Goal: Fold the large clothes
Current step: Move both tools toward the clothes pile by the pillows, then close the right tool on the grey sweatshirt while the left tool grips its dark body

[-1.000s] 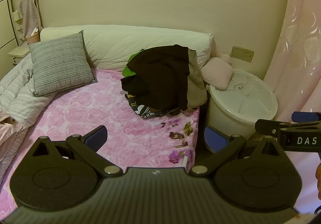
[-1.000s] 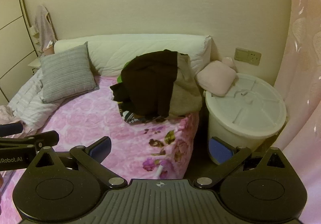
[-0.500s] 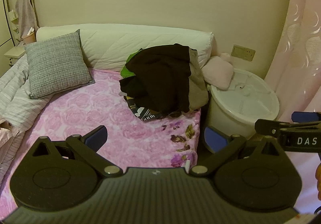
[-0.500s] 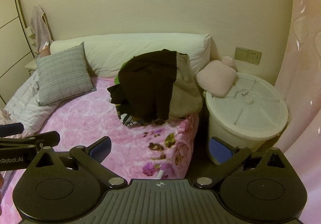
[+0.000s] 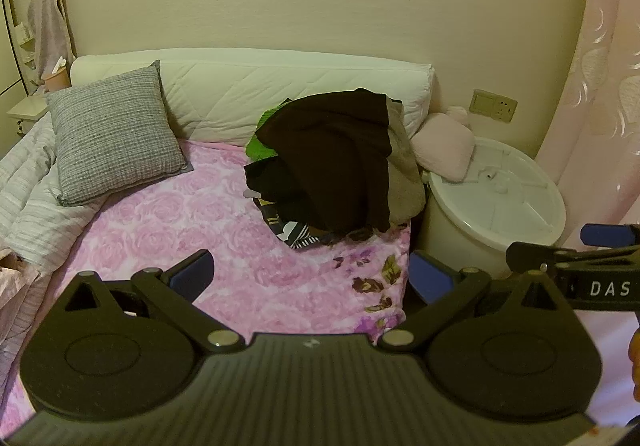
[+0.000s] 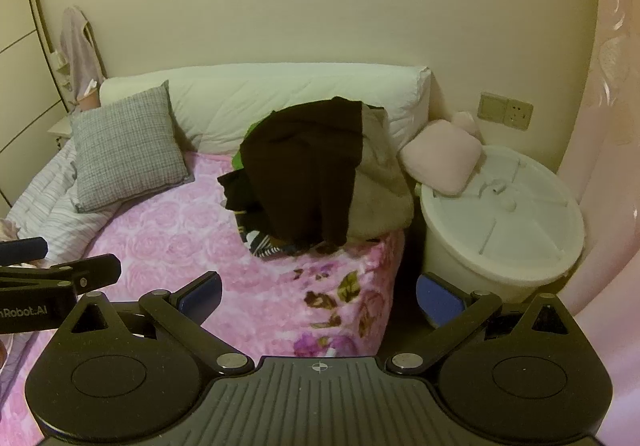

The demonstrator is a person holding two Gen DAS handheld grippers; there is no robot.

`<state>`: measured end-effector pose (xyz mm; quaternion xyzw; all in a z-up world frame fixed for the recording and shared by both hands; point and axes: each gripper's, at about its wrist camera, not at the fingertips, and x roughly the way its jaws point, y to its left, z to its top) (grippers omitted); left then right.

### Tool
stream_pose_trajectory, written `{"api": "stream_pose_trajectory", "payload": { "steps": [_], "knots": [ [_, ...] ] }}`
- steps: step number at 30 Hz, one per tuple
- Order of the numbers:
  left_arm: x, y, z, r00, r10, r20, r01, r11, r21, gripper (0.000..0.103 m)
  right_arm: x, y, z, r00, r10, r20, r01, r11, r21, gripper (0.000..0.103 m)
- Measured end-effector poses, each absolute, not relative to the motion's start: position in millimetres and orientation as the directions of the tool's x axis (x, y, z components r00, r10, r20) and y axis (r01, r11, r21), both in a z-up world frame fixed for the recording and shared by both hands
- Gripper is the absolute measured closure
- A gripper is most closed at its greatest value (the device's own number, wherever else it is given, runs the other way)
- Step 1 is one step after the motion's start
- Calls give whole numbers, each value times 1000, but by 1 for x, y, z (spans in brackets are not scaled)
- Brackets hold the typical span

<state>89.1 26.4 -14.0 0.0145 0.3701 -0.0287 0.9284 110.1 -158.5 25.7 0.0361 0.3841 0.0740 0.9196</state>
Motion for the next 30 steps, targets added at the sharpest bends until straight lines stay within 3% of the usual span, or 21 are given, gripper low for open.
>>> {"api": "stream_pose_trajectory", "payload": {
  "steps": [17,30],
  "knots": [
    [136,30,-27,697,-18,-717,19,1000,-6,1,159,-165,16,696,202,-689,-128,979,157,2],
    [227,28,-63,654,-24,-756,-20,999,-49,1,247,-186,-11,693,219,-687,-153,976,156,2]
  ]
}}
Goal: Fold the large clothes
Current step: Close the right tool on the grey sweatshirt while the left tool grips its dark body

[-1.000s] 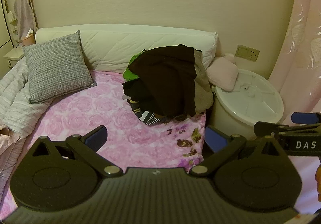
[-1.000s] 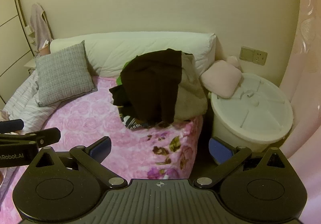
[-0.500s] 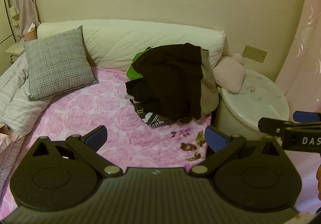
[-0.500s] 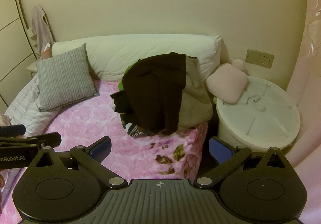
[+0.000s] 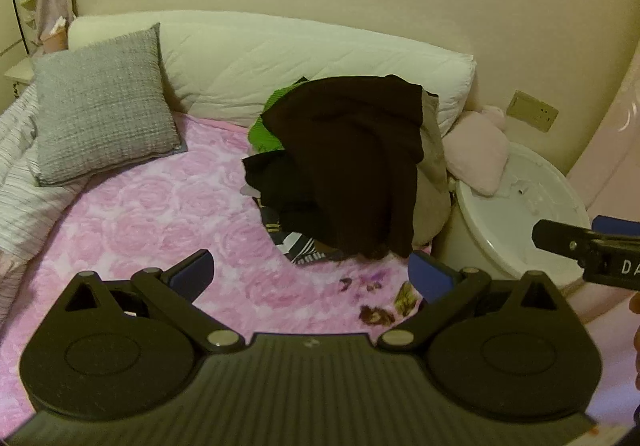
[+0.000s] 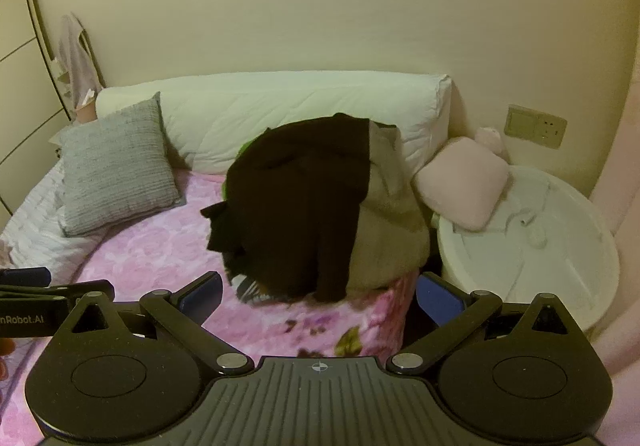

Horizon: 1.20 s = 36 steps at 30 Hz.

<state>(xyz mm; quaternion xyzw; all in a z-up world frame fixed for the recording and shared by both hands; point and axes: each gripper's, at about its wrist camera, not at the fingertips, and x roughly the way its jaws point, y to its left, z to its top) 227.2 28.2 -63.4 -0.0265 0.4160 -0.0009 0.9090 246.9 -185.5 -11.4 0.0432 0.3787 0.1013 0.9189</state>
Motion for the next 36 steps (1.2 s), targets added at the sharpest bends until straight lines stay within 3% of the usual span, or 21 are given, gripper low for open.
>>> {"api": "stream_pose_trajectory", "payload": {
  "steps": [17,28,36],
  "knots": [
    [391,21,-126,617,-19,-787,-46,997,-60,6,408,-215,-69,661,231,-714,-146,973,180,11],
    [478,27,-187,559,-9,-829,-49,998,-44,15,496,-229,-129,623,200,-756,-101,979,176,16],
    [543,44,-222,556,12,-831,-71,997,-33,16,575,-247,-160,676,168,-718,-46,981,187,16]
  ]
}}
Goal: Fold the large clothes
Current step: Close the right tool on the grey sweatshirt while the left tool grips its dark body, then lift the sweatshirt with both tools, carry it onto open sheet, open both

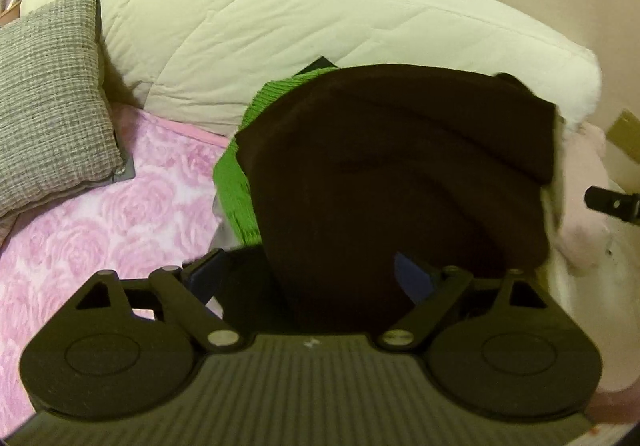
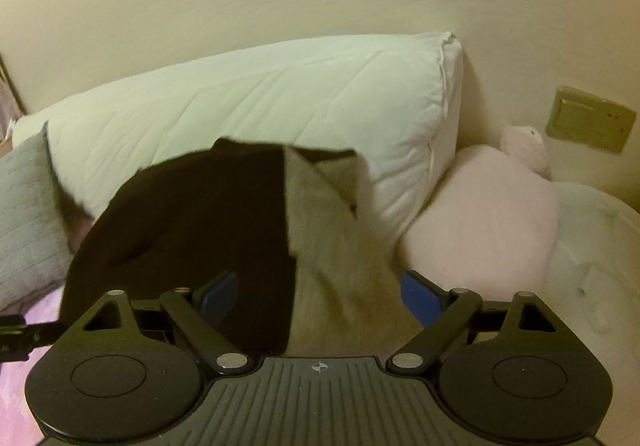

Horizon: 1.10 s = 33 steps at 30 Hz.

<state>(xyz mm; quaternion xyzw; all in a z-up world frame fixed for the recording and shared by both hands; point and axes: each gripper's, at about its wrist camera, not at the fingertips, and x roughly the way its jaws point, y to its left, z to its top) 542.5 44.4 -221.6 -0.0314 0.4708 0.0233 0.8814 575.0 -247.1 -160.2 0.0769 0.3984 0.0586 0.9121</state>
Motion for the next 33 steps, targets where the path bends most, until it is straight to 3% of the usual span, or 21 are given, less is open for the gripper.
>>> {"api": "stream_pose_trajectory", "payload": {
  "steps": [11,13,15,17,19,21,26,33],
  "knots": [
    [594,77,-267,527,-73,-846,-129,978,-164,17,644,-250,-197,717,219,-661,-80,969,233,16],
    [599,80,-271,532,-103,-841,-142,968,-208,29,650,-249,-201,710,242,-662,-102,965,243,18],
    [600,78,-269,540,-133,-831,-122,965,-233,39,650,-244,-200,695,288,-659,-166,956,242,50],
    [599,74,-265,541,-130,-831,-102,971,-218,52,649,-239,-195,679,306,-667,-203,952,230,71],
    [596,69,-258,551,-117,-827,-77,979,-189,75,647,-235,-190,663,305,-684,-231,952,201,86],
    [593,67,-249,562,-113,-819,-61,982,-178,93,640,-235,-182,660,311,-684,-254,949,187,90],
    [571,68,-220,606,-129,-785,-59,977,-207,96,609,-232,-149,678,331,-656,-313,938,150,95],
    [507,70,-169,678,-105,-727,-75,975,-211,96,549,-207,-72,698,464,-545,-470,872,140,97]
  ]
}}
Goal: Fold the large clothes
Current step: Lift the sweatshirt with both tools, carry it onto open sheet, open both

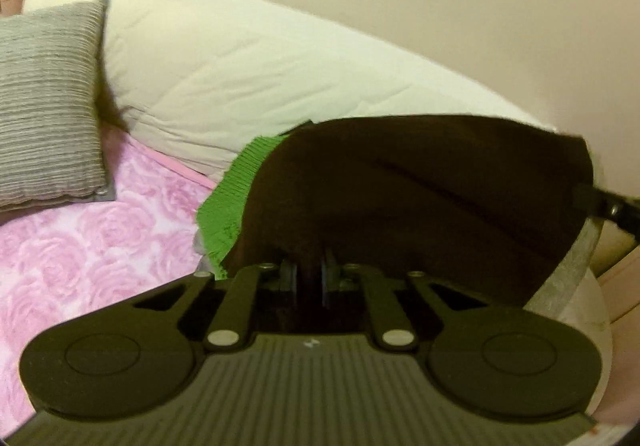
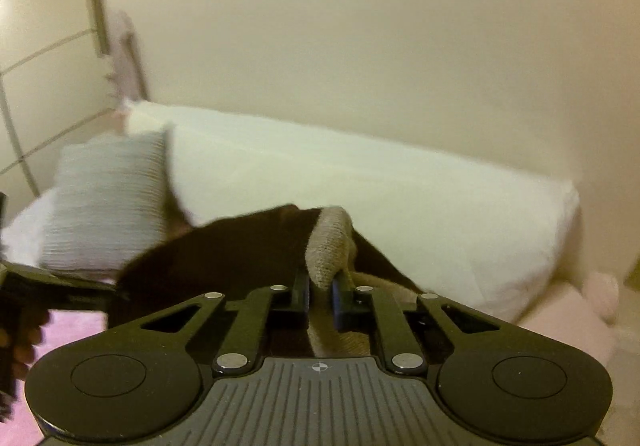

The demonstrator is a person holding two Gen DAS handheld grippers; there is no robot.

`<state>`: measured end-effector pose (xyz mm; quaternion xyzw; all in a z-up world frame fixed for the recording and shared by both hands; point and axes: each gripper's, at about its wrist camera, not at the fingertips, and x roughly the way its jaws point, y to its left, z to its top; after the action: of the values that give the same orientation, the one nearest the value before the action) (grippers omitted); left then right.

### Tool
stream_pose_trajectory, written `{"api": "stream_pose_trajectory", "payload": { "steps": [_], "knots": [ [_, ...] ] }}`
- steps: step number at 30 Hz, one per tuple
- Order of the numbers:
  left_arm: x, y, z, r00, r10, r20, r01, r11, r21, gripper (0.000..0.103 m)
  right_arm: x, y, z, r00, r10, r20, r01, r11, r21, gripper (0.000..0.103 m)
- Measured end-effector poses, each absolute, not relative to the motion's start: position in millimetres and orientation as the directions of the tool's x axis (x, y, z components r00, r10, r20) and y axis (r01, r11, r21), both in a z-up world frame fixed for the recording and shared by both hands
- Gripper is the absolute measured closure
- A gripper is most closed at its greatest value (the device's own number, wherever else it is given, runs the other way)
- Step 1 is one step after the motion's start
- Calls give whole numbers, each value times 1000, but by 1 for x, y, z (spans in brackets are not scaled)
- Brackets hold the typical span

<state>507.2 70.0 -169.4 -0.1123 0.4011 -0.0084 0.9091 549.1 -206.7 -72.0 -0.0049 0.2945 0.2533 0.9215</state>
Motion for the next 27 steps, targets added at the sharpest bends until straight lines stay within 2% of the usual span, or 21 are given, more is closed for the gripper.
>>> {"api": "stream_pose_trajectory", "payload": {
  "steps": [5,10,12,19,27],
  "knots": [
    [437,86,-131,729,-75,-680,-117,966,-232,96,505,-180,-28,652,581,-487,-604,786,130,97],
    [336,115,-87,787,43,-616,-233,944,-232,96,436,-136,19,550,736,-396,-762,635,122,98],
    [285,129,-66,807,118,-578,-301,925,-231,96,404,-114,41,477,813,-335,-829,543,138,103],
    [93,173,9,775,431,-462,-561,806,-190,96,291,-24,98,198,964,-178,-957,229,175,103],
    [-103,181,84,601,726,-333,-789,607,-99,96,150,93,154,-97,995,5,-965,-95,246,103]
  ]
}}
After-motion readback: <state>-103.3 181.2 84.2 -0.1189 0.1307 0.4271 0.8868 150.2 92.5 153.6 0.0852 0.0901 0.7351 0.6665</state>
